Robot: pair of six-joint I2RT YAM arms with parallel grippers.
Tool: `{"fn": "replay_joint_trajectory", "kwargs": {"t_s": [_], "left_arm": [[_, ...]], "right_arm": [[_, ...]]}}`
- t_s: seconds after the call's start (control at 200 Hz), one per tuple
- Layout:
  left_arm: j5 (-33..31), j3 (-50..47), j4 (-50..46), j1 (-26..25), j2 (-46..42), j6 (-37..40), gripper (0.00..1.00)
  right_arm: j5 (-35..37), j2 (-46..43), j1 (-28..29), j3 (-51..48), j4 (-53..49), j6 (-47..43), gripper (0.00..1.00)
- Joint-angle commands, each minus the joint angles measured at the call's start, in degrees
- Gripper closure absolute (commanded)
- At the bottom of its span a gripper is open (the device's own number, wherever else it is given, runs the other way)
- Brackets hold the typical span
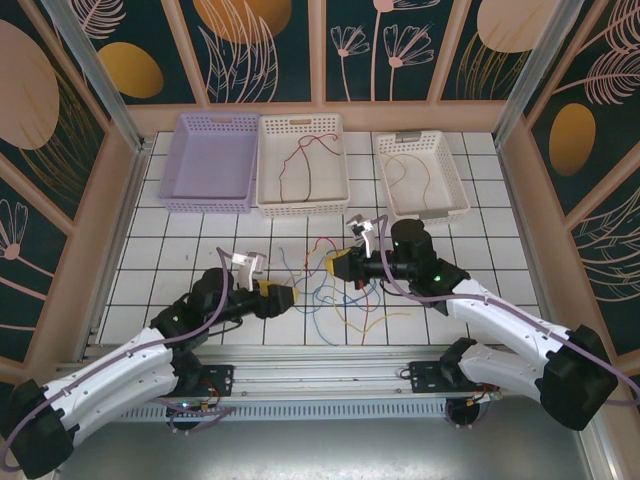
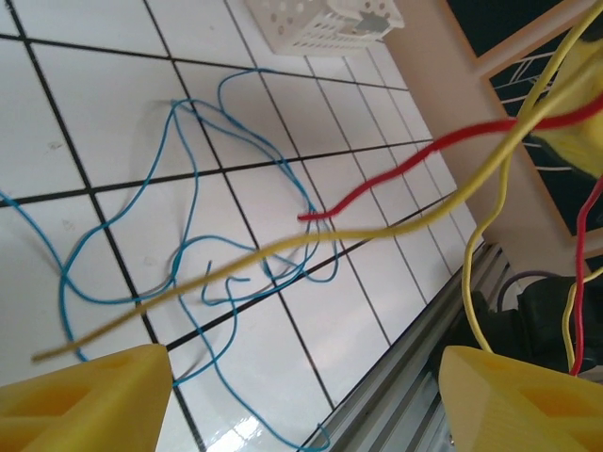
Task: Untangle the cables
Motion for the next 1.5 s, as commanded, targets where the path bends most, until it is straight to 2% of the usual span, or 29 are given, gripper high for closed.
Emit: {"fn": "replay_joint_trajectory", "kwargs": {"t_s": [0.0,0.16,0.27,0.51,0.751,0.916,1.196,1.451,1.496], "left_arm": [[1.32,0.54,7.08,0.30,0.92,0.67,0.25],[2.86,0.80,10.57,0.27,2.76,2.13,0.22],[4.61,0.48,12.84,0.31,4.27,2.29,0.25],[5.79,-0.24,14.08,0.28,4.16,2.60,0.57],[6.15,-1.28,15.17,0.31,1.31,1.90,0.79],[6.27,-1.92,15.83,0.26,-0.06,1.19,1.00],[1.76,-2.73,12.12,0.27,-5.12,-0.67,1.00],[-5.05,-0.45,1.02,0.31,-9.70,-0.66,1.00],[-6.29,-0.26,-0.40,0.32,-10.07,-0.66,1.00]], "right_arm": [[-3.72,-0.60,-0.23,-0.10,2.77,1.13,1.00],[-5.71,-0.60,-0.28,-0.17,2.72,1.39,1.00],[-6.40,-0.82,-0.24,-0.35,3.23,1.91,1.00],[-6.88,-0.25,-0.24,-0.44,3.90,2.48,1.00],[-6.28,-0.08,-0.41,-0.27,3.65,2.53,1.00],[-5.51,-0.20,-0.81,-0.18,2.67,2.43,1.00],[-3.06,-3.34,-6.30,-2.35,0.03,3.98,1.00],[6.78,-7.10,-9.61,-1.91,-8.74,3.59,1.00],[8.17,-7.92,-11.82,-1.35,-9.92,3.41,1.00]]}}
